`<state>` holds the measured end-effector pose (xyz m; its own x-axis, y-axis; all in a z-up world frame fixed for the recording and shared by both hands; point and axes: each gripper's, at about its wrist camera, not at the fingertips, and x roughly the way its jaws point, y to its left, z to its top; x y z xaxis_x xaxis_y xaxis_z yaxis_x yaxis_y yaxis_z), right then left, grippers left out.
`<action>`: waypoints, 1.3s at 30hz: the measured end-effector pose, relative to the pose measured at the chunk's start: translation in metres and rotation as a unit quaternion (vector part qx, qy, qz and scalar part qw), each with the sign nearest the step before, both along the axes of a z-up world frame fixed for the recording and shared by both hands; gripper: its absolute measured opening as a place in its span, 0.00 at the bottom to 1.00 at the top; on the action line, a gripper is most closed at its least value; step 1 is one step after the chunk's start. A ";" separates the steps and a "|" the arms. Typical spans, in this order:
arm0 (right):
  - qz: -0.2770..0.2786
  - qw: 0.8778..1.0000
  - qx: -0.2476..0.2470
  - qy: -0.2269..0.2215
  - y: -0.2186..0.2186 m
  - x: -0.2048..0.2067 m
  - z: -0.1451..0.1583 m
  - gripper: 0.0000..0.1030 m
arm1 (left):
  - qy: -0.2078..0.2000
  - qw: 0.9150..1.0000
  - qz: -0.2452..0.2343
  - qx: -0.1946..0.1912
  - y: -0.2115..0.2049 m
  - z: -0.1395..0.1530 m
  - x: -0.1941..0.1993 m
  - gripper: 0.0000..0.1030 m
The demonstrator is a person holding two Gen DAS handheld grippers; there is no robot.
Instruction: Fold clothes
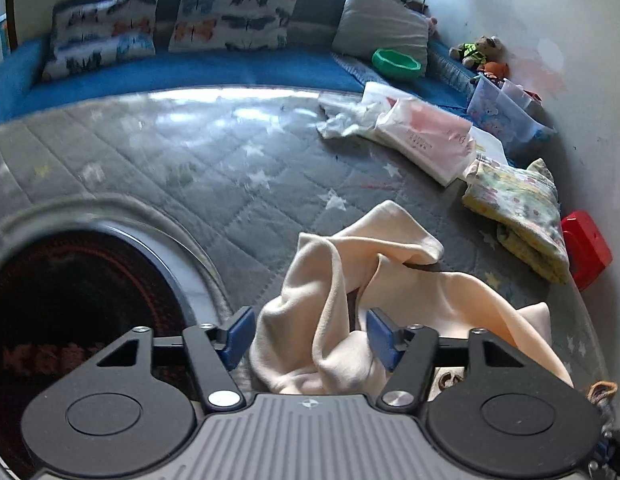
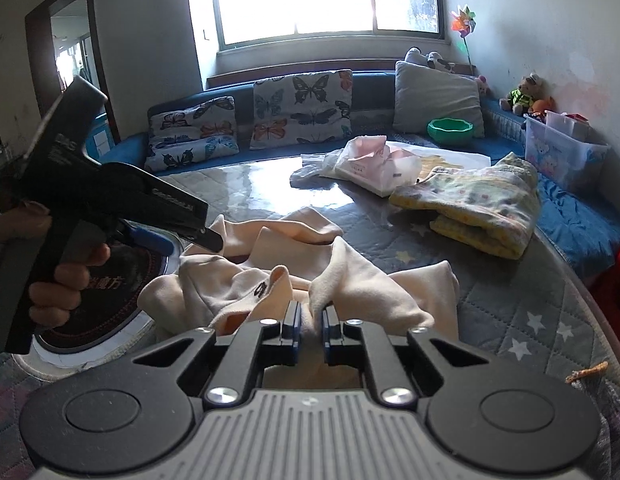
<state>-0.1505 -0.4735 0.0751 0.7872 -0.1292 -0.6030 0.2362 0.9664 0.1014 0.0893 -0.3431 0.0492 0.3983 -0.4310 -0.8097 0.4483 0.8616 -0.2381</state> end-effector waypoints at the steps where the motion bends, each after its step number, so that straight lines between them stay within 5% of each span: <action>1: 0.000 1.000 0.000 0.000 -0.001 0.000 0.000 0.09 | 0.002 1.000 0.000 0.003 -0.002 -0.003 0.000 0.42; 4: 0.001 1.000 0.002 -0.002 -0.003 0.000 -0.002 0.09 | 0.001 1.000 0.000 0.003 -0.002 -0.008 0.002 0.14; 5: 0.000 1.000 0.002 -0.003 -0.003 0.000 -0.002 0.09 | 0.004 1.000 0.000 -0.003 0.000 -0.007 0.003 0.12; 15: 0.010 0.999 -0.008 -0.037 0.008 -0.007 0.021 0.08 | -0.048 0.998 0.027 -0.038 0.037 0.033 -0.005 0.10; 27: 0.088 0.991 0.005 -0.104 0.058 0.000 0.070 0.08 | -0.130 0.985 0.080 -0.077 0.154 0.112 -0.034 0.10; 32: 0.168 0.980 0.008 -0.102 0.090 -0.019 0.080 0.08 | -0.143 0.984 0.085 -0.066 0.217 0.112 -0.078 0.10; 39: 0.264 0.964 0.011 -0.039 0.127 -0.056 0.071 0.08 | -0.123 0.989 0.073 -0.027 0.281 0.081 -0.147 0.10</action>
